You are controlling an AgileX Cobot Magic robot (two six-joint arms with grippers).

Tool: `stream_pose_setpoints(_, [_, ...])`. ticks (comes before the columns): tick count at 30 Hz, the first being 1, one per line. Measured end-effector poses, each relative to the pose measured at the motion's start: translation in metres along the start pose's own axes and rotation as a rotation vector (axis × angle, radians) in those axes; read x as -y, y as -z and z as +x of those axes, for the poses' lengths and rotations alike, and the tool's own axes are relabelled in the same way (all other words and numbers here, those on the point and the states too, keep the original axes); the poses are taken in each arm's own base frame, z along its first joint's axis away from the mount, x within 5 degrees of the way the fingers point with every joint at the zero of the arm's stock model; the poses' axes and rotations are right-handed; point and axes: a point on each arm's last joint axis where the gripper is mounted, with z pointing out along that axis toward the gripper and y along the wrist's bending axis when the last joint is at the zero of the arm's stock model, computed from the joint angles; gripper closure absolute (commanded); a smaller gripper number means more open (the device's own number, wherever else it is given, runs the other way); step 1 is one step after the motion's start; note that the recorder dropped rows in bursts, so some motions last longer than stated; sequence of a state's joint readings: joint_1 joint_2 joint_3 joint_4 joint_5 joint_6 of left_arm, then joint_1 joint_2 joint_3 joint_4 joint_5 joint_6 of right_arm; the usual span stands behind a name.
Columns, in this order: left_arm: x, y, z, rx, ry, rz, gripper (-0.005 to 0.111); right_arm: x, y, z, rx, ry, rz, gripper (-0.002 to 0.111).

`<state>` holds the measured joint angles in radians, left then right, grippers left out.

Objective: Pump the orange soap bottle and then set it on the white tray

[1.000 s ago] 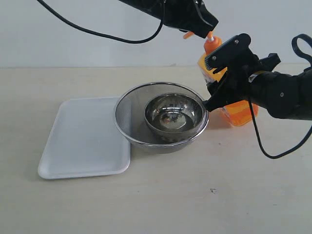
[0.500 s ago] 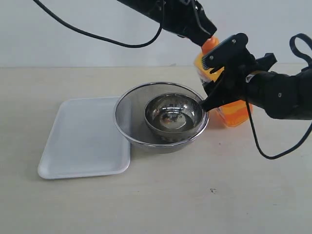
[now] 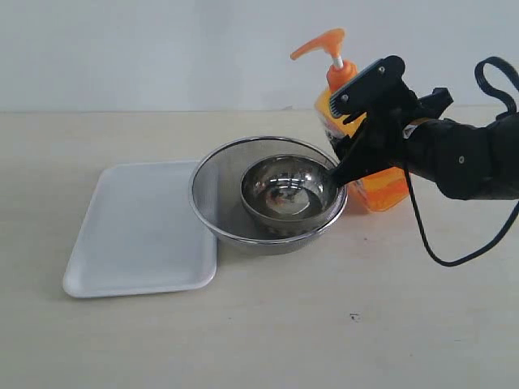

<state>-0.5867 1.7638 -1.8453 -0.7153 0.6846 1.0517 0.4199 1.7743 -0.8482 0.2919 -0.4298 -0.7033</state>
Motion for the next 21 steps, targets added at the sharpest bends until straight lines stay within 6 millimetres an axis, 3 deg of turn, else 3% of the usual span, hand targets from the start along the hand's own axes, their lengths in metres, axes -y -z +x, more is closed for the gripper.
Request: stream_pose_setpoints(21, [-0.014,0.011,0.001,-0.005,-0.015,-0.078,0.102,0.0,0.0,0.0,-0.002,0.018,-0.001,0.108])
